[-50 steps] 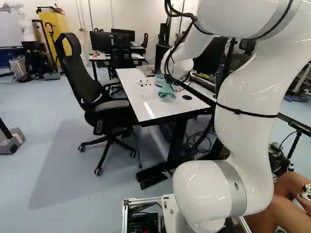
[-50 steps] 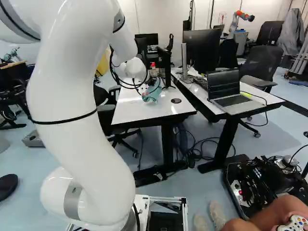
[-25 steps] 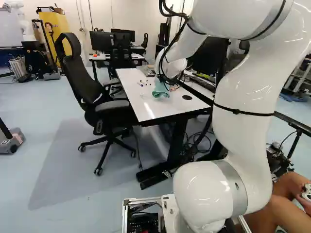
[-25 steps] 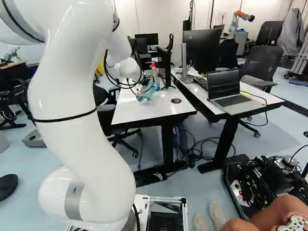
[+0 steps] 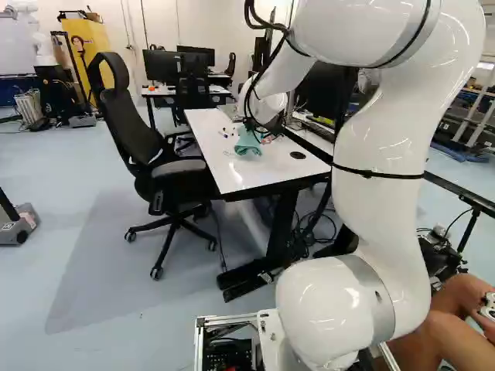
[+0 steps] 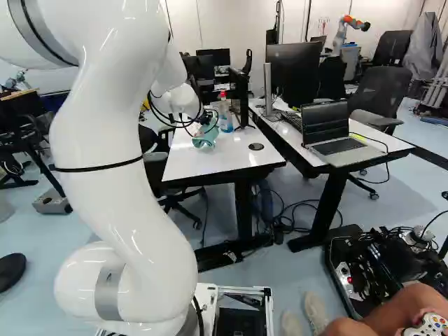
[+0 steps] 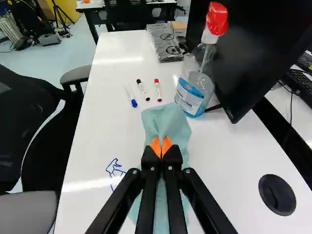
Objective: Clean the table with the green towel
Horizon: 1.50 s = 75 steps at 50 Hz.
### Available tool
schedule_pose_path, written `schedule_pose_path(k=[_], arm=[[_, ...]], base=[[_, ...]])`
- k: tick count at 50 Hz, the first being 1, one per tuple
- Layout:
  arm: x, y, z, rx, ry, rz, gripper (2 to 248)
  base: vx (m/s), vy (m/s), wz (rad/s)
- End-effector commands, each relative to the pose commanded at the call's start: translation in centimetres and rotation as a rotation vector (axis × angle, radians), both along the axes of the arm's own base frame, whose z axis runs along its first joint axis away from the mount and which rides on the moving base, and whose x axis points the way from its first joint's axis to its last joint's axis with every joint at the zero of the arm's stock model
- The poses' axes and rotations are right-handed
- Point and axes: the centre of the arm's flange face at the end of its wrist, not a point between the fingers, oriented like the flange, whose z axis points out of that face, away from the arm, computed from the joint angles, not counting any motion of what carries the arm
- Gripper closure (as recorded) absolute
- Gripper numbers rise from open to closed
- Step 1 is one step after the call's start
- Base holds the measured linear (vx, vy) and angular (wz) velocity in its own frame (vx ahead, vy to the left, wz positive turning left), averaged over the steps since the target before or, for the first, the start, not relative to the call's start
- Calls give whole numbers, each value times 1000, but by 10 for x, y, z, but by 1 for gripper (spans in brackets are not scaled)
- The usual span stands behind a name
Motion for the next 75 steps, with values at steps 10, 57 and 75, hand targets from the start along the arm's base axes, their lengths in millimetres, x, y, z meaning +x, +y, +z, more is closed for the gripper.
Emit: schedule_pose_path(k=[10,57,75], arm=[[9,7,-2,5,11,5,227],[20,11,-11,4,19,10,227],[24,11,-32,2,53,10,227]], base=[[0,0,0],[0,0,0],[0,0,0]])
